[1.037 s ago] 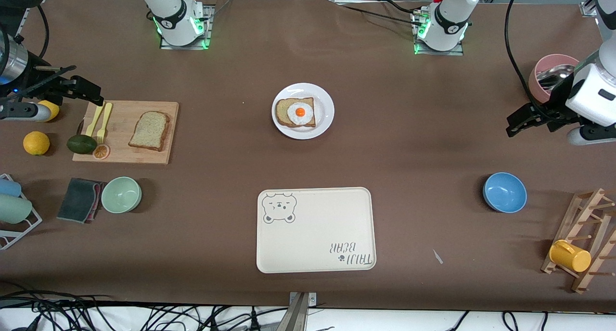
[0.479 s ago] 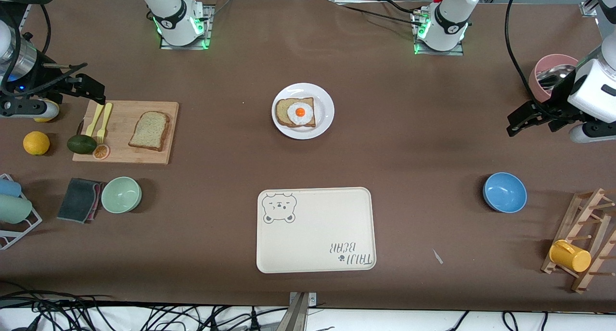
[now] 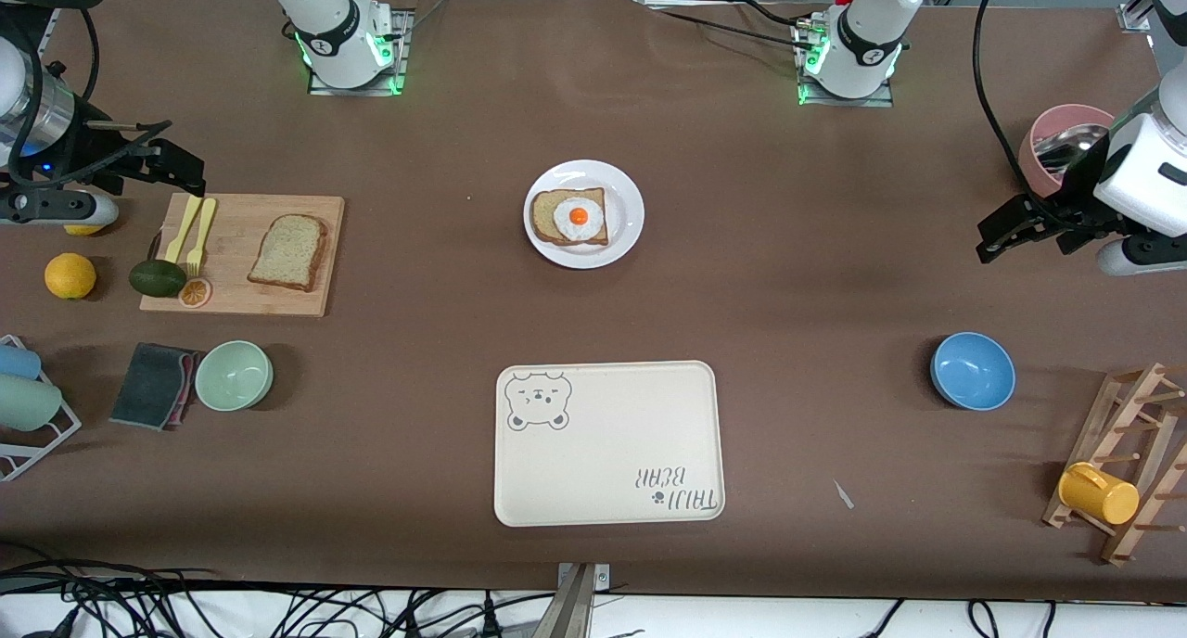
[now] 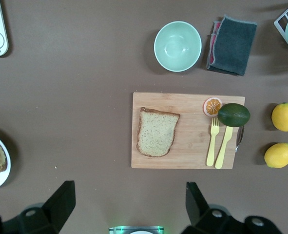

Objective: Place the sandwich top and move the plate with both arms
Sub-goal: 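Reach the right gripper down to the bread slice on the cutting board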

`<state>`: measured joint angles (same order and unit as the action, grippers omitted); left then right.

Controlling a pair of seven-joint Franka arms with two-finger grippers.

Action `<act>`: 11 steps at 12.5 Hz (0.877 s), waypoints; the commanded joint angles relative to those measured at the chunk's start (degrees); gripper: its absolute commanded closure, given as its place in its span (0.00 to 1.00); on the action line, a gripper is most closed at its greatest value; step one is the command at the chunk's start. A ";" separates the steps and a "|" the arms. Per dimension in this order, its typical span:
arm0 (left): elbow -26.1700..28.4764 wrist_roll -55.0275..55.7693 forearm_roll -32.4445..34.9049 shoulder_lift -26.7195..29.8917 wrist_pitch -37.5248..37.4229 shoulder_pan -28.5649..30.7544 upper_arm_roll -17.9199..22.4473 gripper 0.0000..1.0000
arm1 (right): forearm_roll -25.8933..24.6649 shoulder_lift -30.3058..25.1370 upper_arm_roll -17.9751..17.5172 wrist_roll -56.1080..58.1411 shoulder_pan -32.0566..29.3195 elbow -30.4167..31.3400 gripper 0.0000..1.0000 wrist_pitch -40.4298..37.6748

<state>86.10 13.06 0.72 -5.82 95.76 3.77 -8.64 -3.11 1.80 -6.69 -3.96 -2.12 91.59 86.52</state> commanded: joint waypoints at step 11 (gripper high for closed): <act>-1.63 -0.05 -1.34 -0.69 -0.93 -0.17 0.11 0.00 | -0.67 -3.64 -0.52 1.06 -0.16 14.12 0.00 9.78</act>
<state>86.09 13.06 0.72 -5.82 95.76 3.77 -8.63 -3.11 1.15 -6.98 -3.62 -2.11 99.37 92.33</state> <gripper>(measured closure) 0.000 0.000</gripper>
